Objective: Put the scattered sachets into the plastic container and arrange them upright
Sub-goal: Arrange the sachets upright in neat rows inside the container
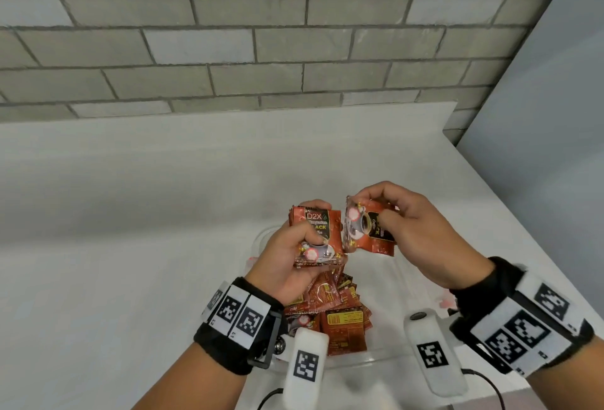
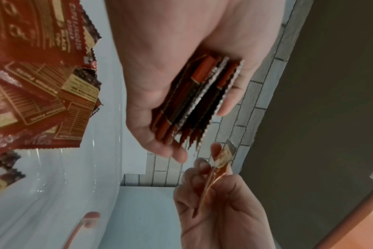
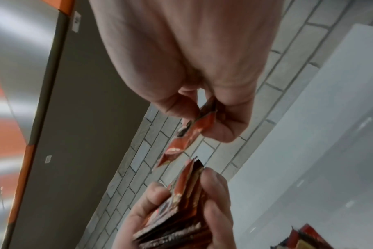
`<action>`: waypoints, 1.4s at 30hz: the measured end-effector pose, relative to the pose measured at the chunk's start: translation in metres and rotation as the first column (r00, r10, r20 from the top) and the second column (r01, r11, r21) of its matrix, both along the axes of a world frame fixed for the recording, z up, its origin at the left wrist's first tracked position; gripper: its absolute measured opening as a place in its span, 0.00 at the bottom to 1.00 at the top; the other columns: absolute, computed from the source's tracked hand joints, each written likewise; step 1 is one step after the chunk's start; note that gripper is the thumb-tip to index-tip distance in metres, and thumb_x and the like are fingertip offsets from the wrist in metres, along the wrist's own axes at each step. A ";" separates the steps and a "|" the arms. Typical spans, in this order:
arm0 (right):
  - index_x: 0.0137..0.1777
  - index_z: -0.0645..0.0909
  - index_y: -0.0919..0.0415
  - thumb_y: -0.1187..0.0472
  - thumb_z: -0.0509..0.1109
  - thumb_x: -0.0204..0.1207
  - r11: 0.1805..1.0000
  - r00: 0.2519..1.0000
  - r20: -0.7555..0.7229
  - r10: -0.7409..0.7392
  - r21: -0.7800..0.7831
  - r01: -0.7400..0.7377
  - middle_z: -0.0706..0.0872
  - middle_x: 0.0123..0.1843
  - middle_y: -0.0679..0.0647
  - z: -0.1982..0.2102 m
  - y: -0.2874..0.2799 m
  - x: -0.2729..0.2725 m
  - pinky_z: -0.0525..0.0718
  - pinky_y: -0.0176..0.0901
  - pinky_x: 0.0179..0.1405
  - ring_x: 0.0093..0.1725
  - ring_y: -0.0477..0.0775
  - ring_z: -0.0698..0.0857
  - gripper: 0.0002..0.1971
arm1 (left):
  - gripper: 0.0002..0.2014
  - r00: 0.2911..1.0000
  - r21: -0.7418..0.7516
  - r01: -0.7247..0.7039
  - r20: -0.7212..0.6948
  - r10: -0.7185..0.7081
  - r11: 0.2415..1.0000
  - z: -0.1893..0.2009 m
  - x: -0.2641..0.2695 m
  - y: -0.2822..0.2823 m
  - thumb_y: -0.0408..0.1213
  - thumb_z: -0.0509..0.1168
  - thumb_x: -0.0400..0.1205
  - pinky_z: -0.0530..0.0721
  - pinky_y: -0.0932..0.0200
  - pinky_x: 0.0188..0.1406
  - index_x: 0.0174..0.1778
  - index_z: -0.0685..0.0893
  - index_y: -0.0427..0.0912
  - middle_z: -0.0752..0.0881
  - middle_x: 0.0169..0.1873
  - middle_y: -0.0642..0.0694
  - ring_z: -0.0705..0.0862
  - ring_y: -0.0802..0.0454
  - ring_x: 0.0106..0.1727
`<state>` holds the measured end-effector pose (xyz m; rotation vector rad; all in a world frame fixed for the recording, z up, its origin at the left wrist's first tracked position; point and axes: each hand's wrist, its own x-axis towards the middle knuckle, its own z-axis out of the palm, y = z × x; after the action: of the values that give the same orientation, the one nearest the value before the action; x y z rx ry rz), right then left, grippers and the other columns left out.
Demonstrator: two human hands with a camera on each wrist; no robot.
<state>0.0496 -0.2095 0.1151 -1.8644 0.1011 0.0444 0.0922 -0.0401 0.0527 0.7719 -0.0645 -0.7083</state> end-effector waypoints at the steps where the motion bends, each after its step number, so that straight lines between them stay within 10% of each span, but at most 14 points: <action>1: 0.51 0.84 0.52 0.75 0.57 0.79 0.998 0.999 0.014 0.033 -0.056 -0.032 0.89 0.51 0.48 0.001 0.000 0.001 0.88 0.45 0.47 0.49 0.50 0.87 0.19 | 0.22 1.000 0.010 0.006 -0.008 -0.005 1.000 0.000 0.000 -0.001 0.24 0.60 0.63 0.84 0.50 0.40 0.51 0.83 0.43 0.83 0.50 0.33 0.85 0.39 0.43; 9: 0.57 0.82 0.46 0.77 0.65 0.75 0.973 0.988 0.009 0.154 -0.173 -0.150 0.83 0.48 0.49 0.008 -0.001 0.005 0.88 0.44 0.44 0.46 0.48 0.84 0.23 | 0.13 0.993 0.000 0.115 0.023 -0.115 0.993 0.007 -0.006 -0.005 0.36 0.77 0.63 0.84 0.55 0.36 0.43 0.92 0.44 0.88 0.42 0.40 0.88 0.46 0.39; 16: 0.62 0.80 0.49 0.68 0.74 0.73 0.997 0.998 -0.023 0.061 -0.048 -0.062 0.83 0.55 0.55 0.004 -0.005 0.005 0.88 0.49 0.46 0.45 0.53 0.86 0.20 | 0.17 0.996 0.017 0.029 0.087 -0.030 0.999 0.009 -0.008 -0.009 0.27 0.71 0.58 0.82 0.52 0.41 0.41 0.88 0.46 0.84 0.44 0.36 0.84 0.40 0.44; 21: 0.52 0.85 0.64 0.70 0.73 0.72 0.992 0.979 -0.162 0.122 0.040 -0.117 0.88 0.38 0.60 0.004 -0.014 0.003 0.85 0.37 0.33 0.36 0.51 0.86 0.09 | 0.18 0.999 -0.008 0.005 0.052 -0.005 1.000 0.009 -0.006 -0.005 0.27 0.72 0.58 0.82 0.50 0.40 0.43 0.86 0.44 0.85 0.46 0.34 0.85 0.39 0.44; 26: 0.42 0.86 0.56 0.68 0.75 0.73 0.972 1.000 0.000 -0.011 -0.233 0.011 0.88 0.32 0.45 0.014 -0.035 0.012 0.79 0.32 0.34 0.33 0.45 0.82 0.06 | 0.07 0.997 0.008 -0.071 -0.037 0.072 0.997 0.011 -0.001 0.007 0.34 0.71 0.72 0.81 0.56 0.35 0.45 0.87 0.42 0.88 0.40 0.40 0.85 0.46 0.35; 32: 0.47 0.87 0.55 0.62 0.71 0.77 0.565 0.979 -0.084 0.186 -0.806 -0.177 0.87 0.41 0.44 0.001 -0.048 0.025 0.71 0.26 0.34 0.35 0.37 0.79 0.04 | 0.16 0.987 0.029 -0.147 -0.065 0.149 0.989 0.003 0.005 0.011 0.35 0.69 0.71 0.77 0.57 0.36 0.55 0.85 0.46 0.85 0.40 0.42 0.82 0.48 0.34; 35: 0.50 0.87 0.56 0.62 0.69 0.77 0.348 0.923 -0.306 0.233 -0.860 -0.372 0.88 0.48 0.51 -0.018 -0.042 0.034 0.77 0.41 0.41 0.43 0.51 0.82 0.06 | 0.17 0.988 0.030 -0.128 -0.087 0.131 0.991 0.001 0.004 0.009 0.35 0.69 0.70 0.79 0.57 0.38 0.55 0.86 0.46 0.86 0.40 0.44 0.83 0.49 0.36; 42: 0.52 0.85 0.54 0.60 0.64 0.81 0.063 0.874 -0.460 0.158 -0.878 -0.474 0.76 0.45 0.52 -0.036 -0.027 0.046 0.72 0.42 0.36 0.40 0.55 0.77 0.08 | 0.17 0.988 0.056 -0.120 -0.092 0.125 0.991 -0.002 0.000 0.008 0.34 0.69 0.69 0.78 0.55 0.43 0.55 0.85 0.45 0.85 0.41 0.44 0.84 0.48 0.37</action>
<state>0.0952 -0.2364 0.0791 -3.2617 -0.2031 0.7193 0.0927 -0.0322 0.0505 0.7825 0.0875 -0.6305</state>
